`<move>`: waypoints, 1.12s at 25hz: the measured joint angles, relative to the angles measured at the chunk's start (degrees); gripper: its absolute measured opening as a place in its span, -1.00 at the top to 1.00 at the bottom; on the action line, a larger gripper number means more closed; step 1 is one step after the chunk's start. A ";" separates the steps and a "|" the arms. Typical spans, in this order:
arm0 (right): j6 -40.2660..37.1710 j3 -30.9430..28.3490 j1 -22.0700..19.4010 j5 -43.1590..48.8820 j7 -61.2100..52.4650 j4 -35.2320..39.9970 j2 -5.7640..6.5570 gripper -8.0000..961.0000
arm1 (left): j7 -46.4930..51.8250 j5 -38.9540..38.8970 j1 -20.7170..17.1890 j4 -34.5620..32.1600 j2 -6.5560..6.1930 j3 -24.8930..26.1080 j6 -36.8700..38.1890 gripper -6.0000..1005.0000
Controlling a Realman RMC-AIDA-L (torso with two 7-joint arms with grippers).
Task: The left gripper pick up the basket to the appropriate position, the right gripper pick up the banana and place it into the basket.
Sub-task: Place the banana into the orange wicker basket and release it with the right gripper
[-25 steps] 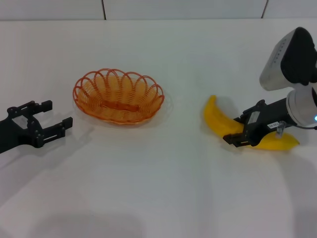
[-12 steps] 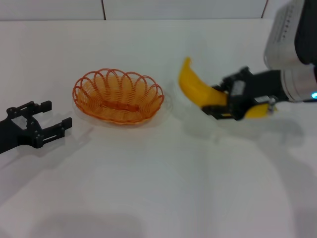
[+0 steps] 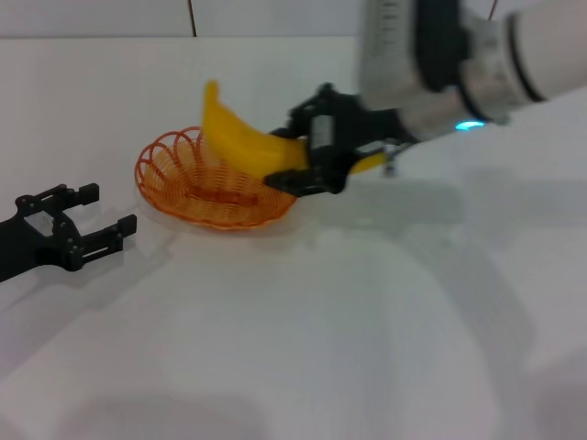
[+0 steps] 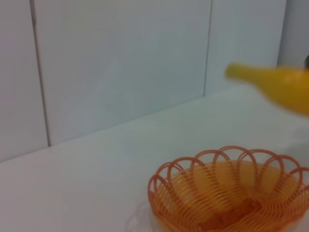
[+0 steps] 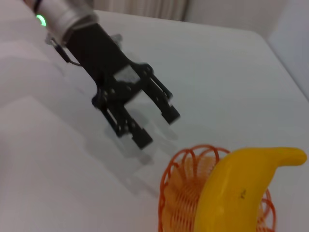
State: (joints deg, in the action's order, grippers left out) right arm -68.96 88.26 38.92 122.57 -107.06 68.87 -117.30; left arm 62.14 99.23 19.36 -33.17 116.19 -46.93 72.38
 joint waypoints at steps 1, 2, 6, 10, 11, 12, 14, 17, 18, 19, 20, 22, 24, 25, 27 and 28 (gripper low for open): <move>1.18 1.45 1.69 -0.01 -0.08 -1.69 -0.03 -0.03 | 0.00 0.00 0.11 0.16 0.00 -0.01 0.00 -0.51; 2.32 2.59 3.03 -0.01 -0.17 -3.22 -0.05 -0.03 | 0.00 0.01 0.27 0.28 0.00 -0.01 0.01 -0.51; 7.13 6.28 7.63 -0.02 -0.41 -9.30 -0.23 -0.03 | 0.00 0.09 0.78 0.52 0.00 -0.01 0.03 -0.51; 11.45 8.90 10.13 -0.05 -1.05 -12.88 -0.31 -0.03 | 0.00 0.09 0.90 0.56 0.00 -0.07 0.11 -0.51; 12.31 9.37 10.36 -0.06 -1.18 -13.24 -0.32 -0.03 | 0.00 0.09 0.93 0.56 0.02 -0.08 0.14 -0.51; 12.95 9.76 10.44 -0.05 -1.23 -13.46 -0.34 -0.03 | 0.00 0.09 0.96 0.58 0.03 -0.09 0.15 -0.51; 15.21 10.96 10.31 -0.57 -1.08 -13.74 -0.45 -0.03 | -0.23 0.06 1.15 0.90 0.05 -0.10 0.15 -0.51; 19.55 14.49 10.46 -2.84 -0.53 -15.49 -0.47 -0.03 | -1.02 0.01 1.80 2.26 0.03 -0.10 0.15 -0.51; 20.21 15.18 10.75 -3.17 -0.52 -16.06 -0.46 -0.03 | -1.30 0.00 2.05 2.72 0.01 -0.10 0.15 -0.51; 20.88 15.91 11.18 -3.47 -0.52 -16.78 -0.44 -0.03 | -1.41 0.00 2.16 2.94 -0.01 -0.10 0.15 -0.51; 21.16 16.23 11.54 -3.52 -0.52 -17.35 -0.45 -0.03 | -1.43 0.00 2.30 2.95 -0.01 -0.10 0.15 -0.51; 21.59 16.48 11.83 -3.54 -0.52 -17.81 -0.53 -0.03 | -1.44 0.00 2.47 2.96 -0.02 -0.10 0.14 -0.51; 23.34 17.71 11.78 -3.55 -0.55 -17.96 -0.60 -0.03 | -1.45 -0.01 2.53 2.96 -0.01 -0.10 0.13 -0.51; 24.18 18.45 11.73 -3.56 -0.62 -17.97 -0.64 -0.03 | -1.46 0.00 2.53 2.96 -0.01 -0.10 0.13 -0.51; 25.80 20.07 11.61 -3.57 -0.99 -17.99 -0.67 -0.03 | -1.47 -0.01 2.52 2.96 -0.01 -0.10 0.13 -0.51; 26.05 20.40 11.61 -3.58 -1.16 -17.99 -0.67 -0.03 | -1.47 -0.01 2.52 2.96 0.00 -0.10 0.12 -0.51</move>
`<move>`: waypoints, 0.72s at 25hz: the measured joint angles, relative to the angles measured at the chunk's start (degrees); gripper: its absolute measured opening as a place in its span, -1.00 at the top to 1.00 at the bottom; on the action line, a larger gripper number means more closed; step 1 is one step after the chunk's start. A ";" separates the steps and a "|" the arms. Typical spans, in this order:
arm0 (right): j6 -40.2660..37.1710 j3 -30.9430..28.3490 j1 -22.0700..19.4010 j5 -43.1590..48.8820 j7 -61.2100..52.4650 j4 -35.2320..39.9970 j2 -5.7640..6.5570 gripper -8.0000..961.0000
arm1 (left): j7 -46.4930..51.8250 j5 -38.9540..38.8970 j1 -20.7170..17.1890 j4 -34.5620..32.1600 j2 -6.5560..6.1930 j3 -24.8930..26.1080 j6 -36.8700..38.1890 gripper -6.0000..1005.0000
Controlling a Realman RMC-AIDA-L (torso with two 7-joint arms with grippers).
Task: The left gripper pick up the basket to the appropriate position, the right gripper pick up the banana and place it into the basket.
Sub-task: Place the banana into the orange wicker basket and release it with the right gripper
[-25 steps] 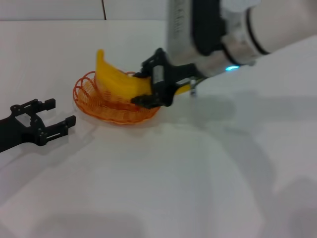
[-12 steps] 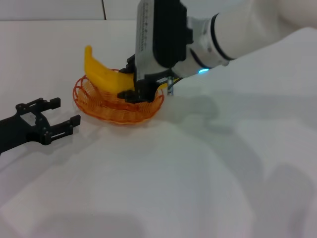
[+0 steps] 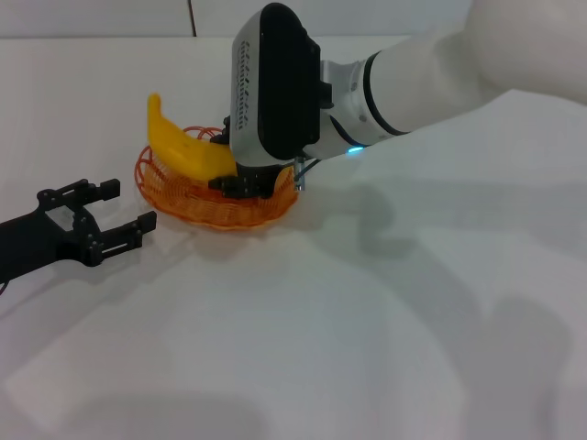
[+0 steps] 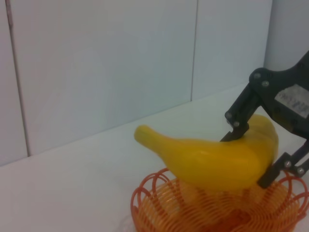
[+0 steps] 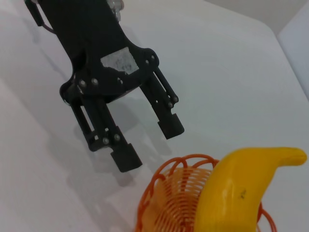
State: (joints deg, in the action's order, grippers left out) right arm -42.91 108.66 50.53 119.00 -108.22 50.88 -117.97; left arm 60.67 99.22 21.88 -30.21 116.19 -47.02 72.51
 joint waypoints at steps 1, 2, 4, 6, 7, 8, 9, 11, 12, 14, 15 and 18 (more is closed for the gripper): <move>-0.07 0.09 0.07 0.00 -0.29 -0.03 0.00 -0.03 | -0.01 0.00 0.00 0.00 0.00 0.00 0.00 -0.51; -0.18 0.12 0.17 0.00 -0.59 -0.06 0.03 -0.03 | -0.01 0.00 0.00 0.00 0.01 0.00 0.00 -0.51; -0.36 0.14 0.32 0.00 -1.17 -0.10 0.13 -0.03 | -0.02 0.00 0.04 0.00 0.04 0.00 0.12 -0.51; -0.47 0.04 0.45 0.00 -1.56 -0.14 0.23 -0.03 | -0.02 0.00 0.04 -0.01 0.08 0.00 0.48 -0.51; -0.49 -0.07 0.49 0.00 -1.80 -0.14 0.25 -0.03 | -0.03 0.00 0.04 -0.02 0.08 0.00 0.62 -0.51; -0.52 -0.16 0.53 0.00 -2.09 -0.15 0.26 -0.03 | -0.03 0.00 0.04 -0.02 0.09 0.00 0.66 -0.51; -0.51 -0.19 0.56 0.01 -2.39 -0.16 0.27 -0.03 | -0.03 0.00 0.03 -0.03 0.09 0.00 0.67 -0.51; -0.41 -0.23 0.58 0.09 -2.85 -0.17 0.32 -0.03 | -0.03 0.00 -0.01 -0.03 0.09 0.00 0.68 -0.51; -0.35 -0.22 0.58 0.10 -2.89 -0.17 0.34 -0.03 | -0.03 0.00 -0.01 -0.03 0.09 0.00 0.69 -0.51; -0.21 -0.22 0.58 0.10 -2.91 -0.17 0.36 -0.03 | -0.03 0.00 -0.05 -0.03 0.10 0.00 0.70 -0.51; -0.15 -0.22 0.52 0.09 -2.91 -0.17 0.37 -0.03 | -0.03 0.00 -0.06 -0.03 0.10 0.00 0.70 -0.51; -0.05 -0.33 0.31 0.08 -2.93 -0.17 0.37 -0.20 | -0.03 0.00 -0.19 -0.03 0.09 0.00 0.71 -0.51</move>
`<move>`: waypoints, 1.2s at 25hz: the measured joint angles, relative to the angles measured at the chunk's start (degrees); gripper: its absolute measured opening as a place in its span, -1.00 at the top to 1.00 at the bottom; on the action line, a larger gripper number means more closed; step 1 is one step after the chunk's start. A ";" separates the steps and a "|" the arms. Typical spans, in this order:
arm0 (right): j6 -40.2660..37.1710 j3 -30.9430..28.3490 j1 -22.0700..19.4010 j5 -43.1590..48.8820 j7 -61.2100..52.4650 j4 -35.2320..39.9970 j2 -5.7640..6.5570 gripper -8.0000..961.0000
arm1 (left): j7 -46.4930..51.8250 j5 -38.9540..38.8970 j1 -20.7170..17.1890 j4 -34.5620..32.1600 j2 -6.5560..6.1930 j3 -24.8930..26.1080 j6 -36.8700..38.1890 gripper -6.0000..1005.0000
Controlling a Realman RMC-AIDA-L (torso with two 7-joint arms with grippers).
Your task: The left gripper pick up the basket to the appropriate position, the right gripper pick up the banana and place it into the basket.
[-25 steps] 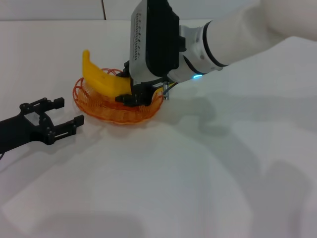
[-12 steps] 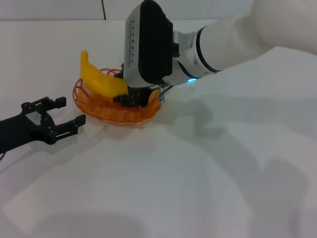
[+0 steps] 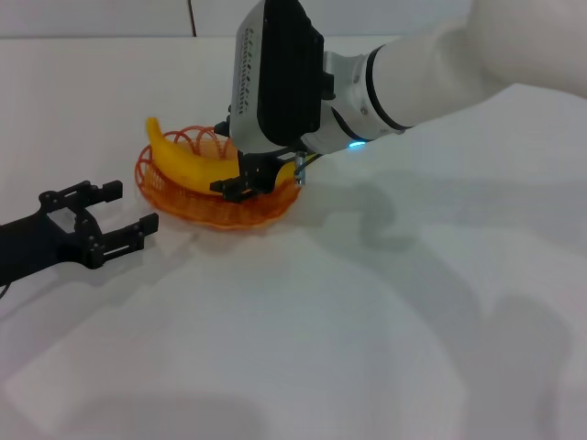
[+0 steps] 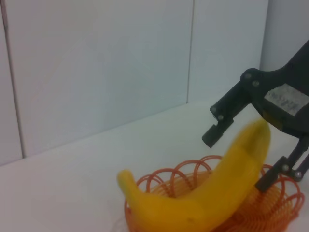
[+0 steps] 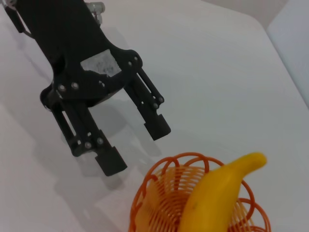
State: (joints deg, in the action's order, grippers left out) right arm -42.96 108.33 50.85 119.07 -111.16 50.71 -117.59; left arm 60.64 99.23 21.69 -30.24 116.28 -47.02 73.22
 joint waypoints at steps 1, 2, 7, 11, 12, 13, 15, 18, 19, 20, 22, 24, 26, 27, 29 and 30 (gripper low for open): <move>0.01 -0.05 -0.11 0.02 -0.02 0.11 0.00 -0.29 | 0.00 0.00 -0.04 0.00 0.00 0.00 0.00 -0.51; 0.02 -0.07 -0.24 0.03 -0.04 0.28 0.00 -0.37 | 0.00 0.00 -0.15 0.00 -0.02 0.00 0.00 -0.51; -1.53 -3.03 -5.44 -0.04 0.83 6.25 0.30 -0.76 | -0.01 0.05 -0.59 0.00 -0.06 0.00 -0.01 -0.51; -7.62 -10.63 -15.00 -0.42 4.82 16.31 0.48 -0.84 | -0.17 0.05 -0.76 0.00 -0.07 0.21 0.00 -0.51; -10.14 -12.54 -16.67 -1.40 6.24 17.96 0.46 -0.84 | -0.17 0.05 -0.88 0.00 -0.08 0.24 -0.01 -0.51; -11.94 -14.01 -17.80 -2.52 7.38 18.89 0.50 -0.84 | -0.18 0.05 -1.04 0.00 -0.07 0.24 0.00 -0.52; -16.27 -17.46 -19.48 -5.79 10.14 19.43 0.59 -0.84 | -0.18 0.05 -1.24 0.00 -0.04 0.23 0.00 -0.52; -24.30 -24.34 -21.35 -10.04 14.92 18.25 0.62 -0.84 | -0.33 -0.08 -1.26 0.00 -0.01 0.26 -0.01 -0.52; -26.92 -26.58 -21.72 -11.10 16.39 17.43 0.62 -0.84 | -0.47 -0.31 -1.25 0.00 -0.01 0.25 -0.01 -0.52; -28.77 -28.91 -21.95 -12.04 17.65 16.00 0.62 -0.84 | -0.58 -0.51 -1.25 0.00 0.00 0.21 -0.01 -0.52; -32.51 -34.53 -22.33 -13.90 21.65 11.19 0.61 -0.84 | -0.62 -0.70 -1.27 0.00 0.00 0.14 0.00 -0.52; -33.26 -36.08 -22.44 -14.10 23.11 9.39 0.63 -0.84 | -0.69 -0.76 -1.27 0.00 0.00 0.11 0.13 -0.52; -34.05 -38.65 -22.51 -14.19 26.31 5.13 0.62 -0.84 | -1.11 -0.83 -1.29 0.00 0.00 0.25 0.48 -0.52; -34.22 -39.29 -22.49 -14.19 27.40 3.72 0.60 -0.84 | -1.34 -0.86 -1.31 0.00 0.00 0.41 0.62 -0.52; -34.33 -40.98 -22.22 -14.26 29.97 0.23 0.61 -0.84 | -1.55 -0.90 -1.38 0.00 0.00 0.57 0.68 -0.52; -34.42 -41.75 -22.05 -14.31 31.01 -1.32 0.61 -0.84 | -1.69 -0.93 -1.44 0.00 0.00 0.59 0.69 -0.52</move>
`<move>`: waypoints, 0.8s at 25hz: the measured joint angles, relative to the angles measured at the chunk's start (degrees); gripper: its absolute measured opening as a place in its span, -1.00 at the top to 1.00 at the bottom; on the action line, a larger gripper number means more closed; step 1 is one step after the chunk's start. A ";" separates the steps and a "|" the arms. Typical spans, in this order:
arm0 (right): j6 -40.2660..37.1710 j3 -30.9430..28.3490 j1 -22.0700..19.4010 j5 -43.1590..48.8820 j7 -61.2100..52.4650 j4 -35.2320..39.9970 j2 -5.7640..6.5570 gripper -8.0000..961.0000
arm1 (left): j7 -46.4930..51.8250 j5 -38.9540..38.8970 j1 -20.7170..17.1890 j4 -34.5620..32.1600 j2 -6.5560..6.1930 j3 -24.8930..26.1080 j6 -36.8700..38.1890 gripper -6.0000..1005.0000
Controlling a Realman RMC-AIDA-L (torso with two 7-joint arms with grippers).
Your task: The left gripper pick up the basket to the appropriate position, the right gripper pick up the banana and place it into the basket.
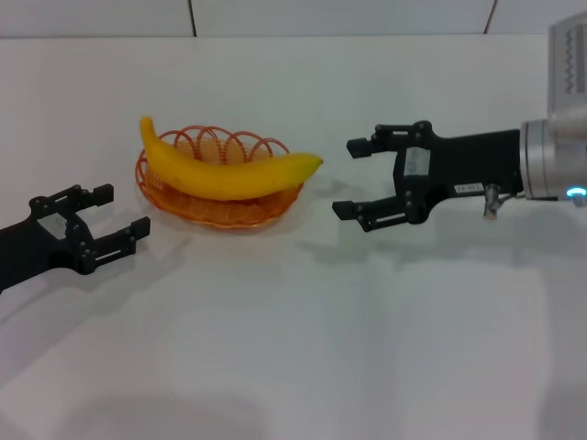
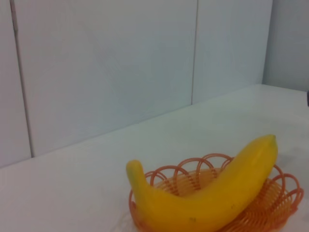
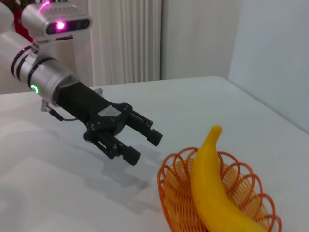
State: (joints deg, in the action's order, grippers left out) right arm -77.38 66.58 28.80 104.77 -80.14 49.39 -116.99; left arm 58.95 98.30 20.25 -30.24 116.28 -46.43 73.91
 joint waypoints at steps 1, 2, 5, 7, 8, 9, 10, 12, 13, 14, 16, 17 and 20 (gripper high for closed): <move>-0.17 -0.78 0.09 -0.01 0.73 -1.07 0.00 -0.84 | -0.28 -0.05 -0.09 0.00 0.00 0.03 0.01 -0.52; -0.32 -1.42 0.16 -0.05 1.35 -2.03 0.00 -0.84 | -0.39 -0.10 -0.12 0.00 0.00 0.03 0.01 -0.52; -0.55 -2.31 0.06 -0.81 3.14 -3.96 0.01 -0.84 | -1.49 -1.15 -0.43 0.25 0.00 -0.14 0.11 -0.52; -0.57 -2.42 -0.06 -1.71 3.99 -4.99 0.02 -0.84 | -2.31 -1.98 -0.68 0.52 0.00 -0.15 0.44 -0.52; -0.57 -2.59 -0.12 -2.13 4.30 -5.49 0.05 -0.84 | -2.56 -2.16 -0.79 0.60 0.00 -0.07 0.77 -0.52; -0.58 -2.75 -0.15 -2.23 4.44 -5.71 0.07 -0.84 | -2.60 -2.21 -0.85 0.62 0.00 -0.01 0.96 -0.52; -0.58 -2.89 -0.18 -2.28 4.54 -5.91 0.09 -0.84 | -2.60 -2.22 -0.87 0.62 0.00 0.01 1.11 -0.52; -0.58 -3.00 -0.21 -2.28 4.65 -6.31 0.09 -0.84 | -2.54 -2.23 -0.87 0.66 0.00 0.03 1.15 -0.52; -0.55 -3.00 -0.16 -2.23 4.69 -6.59 0.10 -0.84 | -2.52 -2.24 -0.87 0.92 0.00 0.03 1.15 -0.52; -0.53 -3.00 -0.07 -2.12 4.72 -6.86 0.09 -0.84 | -2.52 -2.25 -0.85 1.15 -0.01 0.03 1.15 -0.52; -0.33 -3.02 0.12 -1.85 4.74 -7.39 0.10 -0.84 | -2.51 -2.18 -0.77 1.91 -0.07 0.00 1.13 -0.52; -0.22 -3.03 0.15 -1.84 4.74 -7.50 0.10 -0.84 | -2.49 -2.04 -0.75 2.18 -0.12 -0.03 1.08 -0.52; -0.14 -3.04 0.14 -1.84 4.74 -7.57 0.10 -0.84 | -2.42 -1.58 -0.79 2.21 -0.22 -0.17 0.78 -0.51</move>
State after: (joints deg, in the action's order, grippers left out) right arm -77.52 63.54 28.93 102.93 -75.40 41.82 -116.89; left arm 56.53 96.72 19.46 -28.03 116.06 -46.60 74.69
